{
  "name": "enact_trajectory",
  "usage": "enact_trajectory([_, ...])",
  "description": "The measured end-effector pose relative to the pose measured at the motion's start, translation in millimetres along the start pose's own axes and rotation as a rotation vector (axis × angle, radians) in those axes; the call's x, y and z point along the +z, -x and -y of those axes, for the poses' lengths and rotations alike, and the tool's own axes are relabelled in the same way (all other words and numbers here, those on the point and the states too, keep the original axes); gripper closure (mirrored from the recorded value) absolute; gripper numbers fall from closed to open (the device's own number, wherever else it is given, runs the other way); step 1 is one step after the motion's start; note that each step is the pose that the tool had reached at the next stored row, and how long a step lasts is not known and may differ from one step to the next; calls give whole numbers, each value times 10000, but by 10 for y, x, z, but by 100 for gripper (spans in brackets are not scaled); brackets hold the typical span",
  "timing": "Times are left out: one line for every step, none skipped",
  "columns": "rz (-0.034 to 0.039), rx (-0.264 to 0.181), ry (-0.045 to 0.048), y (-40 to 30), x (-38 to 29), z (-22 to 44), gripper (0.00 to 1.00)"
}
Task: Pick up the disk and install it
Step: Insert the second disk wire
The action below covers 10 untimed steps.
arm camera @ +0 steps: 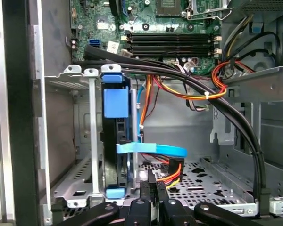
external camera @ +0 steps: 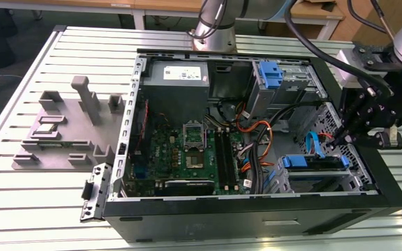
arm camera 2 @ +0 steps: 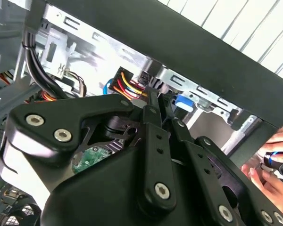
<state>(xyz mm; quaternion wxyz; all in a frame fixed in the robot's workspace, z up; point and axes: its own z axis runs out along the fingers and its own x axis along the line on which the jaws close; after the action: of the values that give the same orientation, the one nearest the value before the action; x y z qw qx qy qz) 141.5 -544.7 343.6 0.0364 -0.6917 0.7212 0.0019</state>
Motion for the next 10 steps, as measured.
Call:
enact_trajectory([2, -2, -28, -14, -1, -11, 84])
enact_trajectory([3, -3, -56, -28, -3, -23, 84])
enact_trajectory([6, -5, -85, -42, -4, -37, 84])
enact_trajectory([7, -6, -115, -56, -6, -49, 84])
enact_trajectory([9, -8, -145, -69, -6, -60, 84])
enact_trajectory([11, -9, -173, -83, -7, -69, 84])
enact_trajectory([12, -9, -199, -98, -9, -78, 84])
enact_trajectory([13, -11, -224, -114, -10, -85, 84])
enact_trajectory([14, -13, -246, -130, -11, -93, 84])
enact_trajectory([15, -14, -267, -146, -12, -100, 84])
